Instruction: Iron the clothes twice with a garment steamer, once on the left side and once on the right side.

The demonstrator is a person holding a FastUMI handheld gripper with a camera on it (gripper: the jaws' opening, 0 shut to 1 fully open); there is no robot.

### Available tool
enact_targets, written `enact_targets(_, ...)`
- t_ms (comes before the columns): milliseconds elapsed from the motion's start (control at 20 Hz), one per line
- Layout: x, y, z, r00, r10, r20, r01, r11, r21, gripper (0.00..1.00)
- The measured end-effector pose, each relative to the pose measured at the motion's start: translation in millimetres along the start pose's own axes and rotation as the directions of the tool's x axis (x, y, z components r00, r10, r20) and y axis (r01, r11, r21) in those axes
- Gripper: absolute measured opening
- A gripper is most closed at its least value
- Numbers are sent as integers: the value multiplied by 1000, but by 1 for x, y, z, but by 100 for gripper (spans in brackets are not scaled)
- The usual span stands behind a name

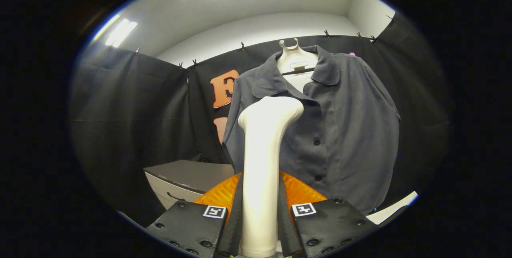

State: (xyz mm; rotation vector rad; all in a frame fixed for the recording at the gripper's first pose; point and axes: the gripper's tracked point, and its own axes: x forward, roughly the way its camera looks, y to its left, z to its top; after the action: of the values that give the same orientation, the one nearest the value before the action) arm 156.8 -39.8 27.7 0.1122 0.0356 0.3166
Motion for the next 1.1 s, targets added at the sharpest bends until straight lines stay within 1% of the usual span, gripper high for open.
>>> enact_targets(250,32,2,6,1000,-5,19,5,1000,-9,46)
enact_targets(600,53,-4,-4,1000,-30,7,30,1000,2,46)
enact_targets(850,55,-17,-19,999,-52,-16,52,998,19,46)
enact_targets(1100,47,-21,-35,998,-61,-30,61,998,7,46)
